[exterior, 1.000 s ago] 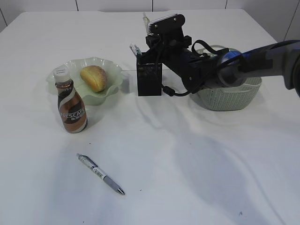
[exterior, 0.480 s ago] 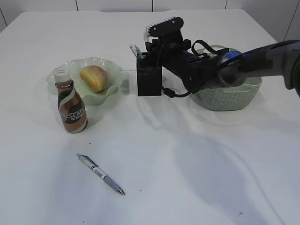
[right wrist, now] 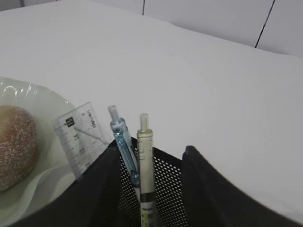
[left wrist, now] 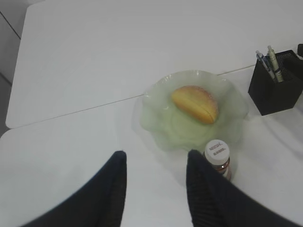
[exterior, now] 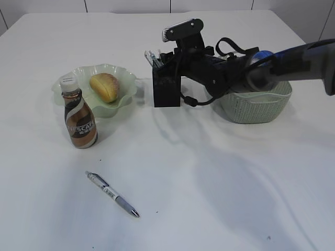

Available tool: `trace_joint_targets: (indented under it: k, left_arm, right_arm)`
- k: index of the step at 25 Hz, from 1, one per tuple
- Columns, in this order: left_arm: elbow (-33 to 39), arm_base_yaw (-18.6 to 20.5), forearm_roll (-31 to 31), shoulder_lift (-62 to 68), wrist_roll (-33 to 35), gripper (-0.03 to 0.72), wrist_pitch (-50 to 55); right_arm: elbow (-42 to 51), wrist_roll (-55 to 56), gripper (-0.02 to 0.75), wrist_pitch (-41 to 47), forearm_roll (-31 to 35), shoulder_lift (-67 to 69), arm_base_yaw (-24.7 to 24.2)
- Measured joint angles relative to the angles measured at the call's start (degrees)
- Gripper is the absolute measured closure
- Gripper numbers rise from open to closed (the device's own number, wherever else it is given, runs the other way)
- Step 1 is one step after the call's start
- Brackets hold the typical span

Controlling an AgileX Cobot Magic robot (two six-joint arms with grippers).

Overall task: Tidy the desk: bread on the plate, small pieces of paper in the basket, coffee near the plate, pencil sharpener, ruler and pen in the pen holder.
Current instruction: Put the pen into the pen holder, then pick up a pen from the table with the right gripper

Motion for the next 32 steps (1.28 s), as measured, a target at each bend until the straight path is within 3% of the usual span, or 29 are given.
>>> trace_joint_targets:
  k: [3,9,13,18,32]
  left_arm:
    - [0.0,0.0,0.0,0.0,0.0,0.393,-0.3]
    - [0.0,0.0,0.0,0.0,0.0,0.393,-0.3]
    - [0.0,0.0,0.0,0.0,0.0,0.393,-0.3]
    - [0.0,0.0,0.2,0.0,0.0,0.393,1.9]
    - [0.0,0.0,-2.0,0.0,-3.6,0.393,9.6]
  right_arm:
    - [0.0,0.5,0.391,2.4,0.0,-1.5,0.0]
    - [0.0,4.4,0.391,16.3,0.2,-8.6,0.0]
    - [0.0,4.9,0.391,30.4,0.6,-14.4,0.6]
    - [0.0,4.9,0.391,38.3,3.8,-18.8,1.8]
    - [-0.2,3.9,0.391,70.1,5.8,-28.1,7.7]
